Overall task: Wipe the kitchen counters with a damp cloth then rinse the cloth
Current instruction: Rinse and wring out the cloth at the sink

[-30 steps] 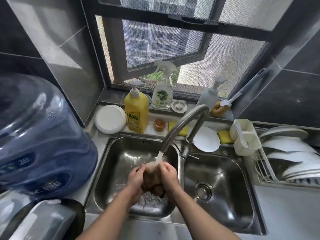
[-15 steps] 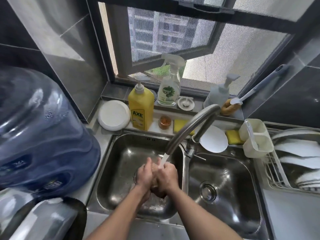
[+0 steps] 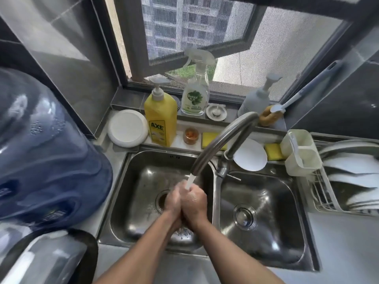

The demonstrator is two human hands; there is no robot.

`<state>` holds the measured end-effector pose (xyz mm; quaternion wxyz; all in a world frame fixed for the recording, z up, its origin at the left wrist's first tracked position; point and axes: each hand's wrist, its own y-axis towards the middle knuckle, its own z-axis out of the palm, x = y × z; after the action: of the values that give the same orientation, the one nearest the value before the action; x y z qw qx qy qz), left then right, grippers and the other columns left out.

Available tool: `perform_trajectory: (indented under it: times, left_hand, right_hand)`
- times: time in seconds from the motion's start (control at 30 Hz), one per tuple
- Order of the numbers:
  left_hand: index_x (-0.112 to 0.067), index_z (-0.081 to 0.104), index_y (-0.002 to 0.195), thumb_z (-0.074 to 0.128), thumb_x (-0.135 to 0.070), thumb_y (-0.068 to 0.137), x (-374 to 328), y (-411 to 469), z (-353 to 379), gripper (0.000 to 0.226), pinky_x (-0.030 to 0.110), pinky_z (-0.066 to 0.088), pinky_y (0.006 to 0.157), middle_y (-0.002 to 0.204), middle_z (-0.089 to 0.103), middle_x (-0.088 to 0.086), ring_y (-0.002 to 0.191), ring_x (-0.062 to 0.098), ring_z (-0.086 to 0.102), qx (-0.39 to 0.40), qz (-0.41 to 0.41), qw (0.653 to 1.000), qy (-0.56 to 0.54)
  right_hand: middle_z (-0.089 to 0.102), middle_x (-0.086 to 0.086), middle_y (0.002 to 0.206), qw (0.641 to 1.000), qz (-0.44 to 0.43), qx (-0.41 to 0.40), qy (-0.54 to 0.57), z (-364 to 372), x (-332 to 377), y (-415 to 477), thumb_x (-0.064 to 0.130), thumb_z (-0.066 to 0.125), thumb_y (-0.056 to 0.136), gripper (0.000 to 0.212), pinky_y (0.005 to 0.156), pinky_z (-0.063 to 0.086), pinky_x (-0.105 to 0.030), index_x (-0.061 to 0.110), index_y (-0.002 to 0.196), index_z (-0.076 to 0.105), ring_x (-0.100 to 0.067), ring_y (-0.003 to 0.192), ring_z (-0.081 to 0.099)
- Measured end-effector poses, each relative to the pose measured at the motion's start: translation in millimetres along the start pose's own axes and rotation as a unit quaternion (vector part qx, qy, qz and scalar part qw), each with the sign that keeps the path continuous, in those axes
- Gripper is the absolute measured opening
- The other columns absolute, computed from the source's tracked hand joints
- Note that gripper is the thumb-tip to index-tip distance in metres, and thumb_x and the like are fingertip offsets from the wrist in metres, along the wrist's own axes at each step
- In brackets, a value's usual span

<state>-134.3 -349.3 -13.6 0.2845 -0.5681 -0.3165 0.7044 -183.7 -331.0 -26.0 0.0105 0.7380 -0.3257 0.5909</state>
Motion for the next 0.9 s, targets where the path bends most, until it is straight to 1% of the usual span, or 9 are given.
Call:
perform_trajectory:
  times: [0.1,0.2,0.3,0.37,0.47,0.6,0.7,0.8,0.9]
  left_hand:
    - [-0.005,0.07,0.081,0.054,-0.034,0.099,-4.0,-6.4,-2.4,0.037,0.027,0.053,0.055,0.071,0.069,0.008,0.061,0.017,0.066,-0.008,0.012,1.0,-0.02]
    - [-0.003,0.066,0.088,0.05,-0.031,0.102,-10.2,-1.8,-9.5,0.036,0.034,0.054,0.067,0.088,0.068,0.017,0.074,0.025,0.064,-0.027,0.054,0.998,-0.017]
    - [-0.011,0.065,0.077,0.047,-0.041,0.101,-8.7,13.2,-18.5,0.042,0.043,0.055,0.084,0.088,0.071,0.014,0.084,0.03,0.066,-0.115,0.103,0.986,0.068]
    - [-0.011,0.065,0.075,0.046,-0.044,0.101,-5.3,17.6,-19.1,0.046,0.045,0.056,0.082,0.08,0.071,0.012,0.083,0.033,0.067,-0.13,0.109,0.981,0.09]
    - [-0.01,0.064,0.073,0.049,-0.038,0.101,-1.0,20.2,-11.9,0.043,0.037,0.053,0.075,0.075,0.068,0.007,0.078,0.029,0.065,-0.078,0.097,0.988,0.086]
    - [-0.015,0.062,0.078,0.045,-0.029,0.104,0.3,12.8,-1.0,0.034,0.03,0.049,0.073,0.077,0.063,0.001,0.082,0.025,0.06,-0.005,0.108,0.989,0.099]
    - [-0.01,0.071,0.082,0.047,-0.03,0.103,-0.3,3.9,-0.5,0.038,0.029,0.053,0.064,0.075,0.071,0.005,0.073,0.02,0.066,0.002,0.071,0.997,0.017]
    - [-0.004,0.071,0.091,0.046,-0.033,0.104,2.1,1.5,-5.4,0.04,0.026,0.054,0.053,0.076,0.072,0.009,0.063,0.017,0.067,0.029,0.07,0.997,0.018]
    - [-0.008,0.07,0.089,0.049,-0.045,0.1,2.5,16.1,-13.7,0.044,0.037,0.057,0.074,0.092,0.074,0.016,0.081,0.026,0.069,-0.038,0.107,0.992,0.051]
  right_hand:
    - [0.056,0.01,0.055,0.998,-0.018,0.015,-0.061,-17.0,7.3,7.7,0.028,0.061,0.09,0.034,0.047,0.034,-0.014,0.019,0.057,0.055,0.0,0.053,0.052]
    - [0.054,0.01,0.058,0.993,0.013,-0.002,-0.119,-23.9,5.9,15.4,0.029,0.052,0.094,0.035,0.054,0.035,-0.026,0.019,0.061,0.056,-0.01,0.06,0.051]
    - [0.054,0.007,0.05,0.997,0.028,-0.051,-0.05,-23.8,2.9,8.9,0.03,0.051,0.096,0.046,0.054,0.035,-0.028,0.016,0.053,0.054,-0.005,0.051,0.048]
    - [0.051,0.008,0.045,0.999,-0.012,-0.045,0.018,-19.2,4.0,-3.7,0.027,0.053,0.096,0.048,0.051,0.036,-0.028,0.021,0.048,0.053,-0.002,0.045,0.044]
    - [0.06,0.008,0.054,0.996,-0.083,-0.026,0.01,-3.2,-1.2,-16.7,0.038,0.053,0.09,0.035,0.052,0.044,-0.033,0.029,0.057,0.061,-0.006,0.052,0.054]
    - [0.066,-0.005,0.064,0.996,-0.074,-0.044,0.0,-0.4,-3.7,-6.7,0.059,0.047,0.08,0.047,0.057,0.051,-0.041,0.016,0.064,0.062,-0.02,0.06,0.061]
    - [0.061,0.006,0.058,0.998,-0.047,-0.01,-0.05,-9.6,3.6,3.6,0.048,0.059,0.084,0.036,0.054,0.046,-0.027,0.024,0.057,0.058,-0.004,0.055,0.056]
    - [0.059,0.012,0.052,0.996,-0.03,0.0,-0.083,-16.2,-3.8,19.1,0.033,0.062,0.089,0.034,0.055,0.046,-0.032,0.029,0.055,0.06,-0.004,0.052,0.053]
    - [0.055,0.009,0.049,0.998,-0.011,-0.032,-0.044,-21.8,-11.6,22.0,0.029,0.053,0.097,0.045,0.055,0.039,-0.029,0.019,0.053,0.056,-0.002,0.049,0.047]
